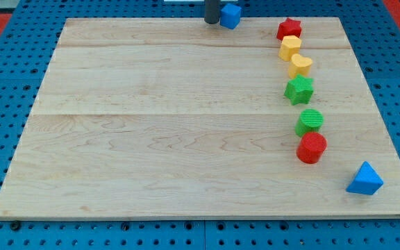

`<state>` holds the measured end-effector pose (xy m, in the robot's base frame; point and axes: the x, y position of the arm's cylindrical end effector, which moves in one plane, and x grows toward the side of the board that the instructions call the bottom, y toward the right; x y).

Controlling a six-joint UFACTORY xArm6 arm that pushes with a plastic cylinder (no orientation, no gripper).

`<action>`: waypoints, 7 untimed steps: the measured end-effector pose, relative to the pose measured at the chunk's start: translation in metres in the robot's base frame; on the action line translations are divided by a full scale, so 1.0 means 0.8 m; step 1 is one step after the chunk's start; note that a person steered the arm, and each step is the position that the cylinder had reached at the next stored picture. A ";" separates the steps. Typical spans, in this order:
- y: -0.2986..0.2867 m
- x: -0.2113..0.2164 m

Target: Slide the red star to top center

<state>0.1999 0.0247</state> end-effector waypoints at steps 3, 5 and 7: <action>0.138 -0.010; -0.018 -0.007; -0.130 0.077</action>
<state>0.2618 -0.0794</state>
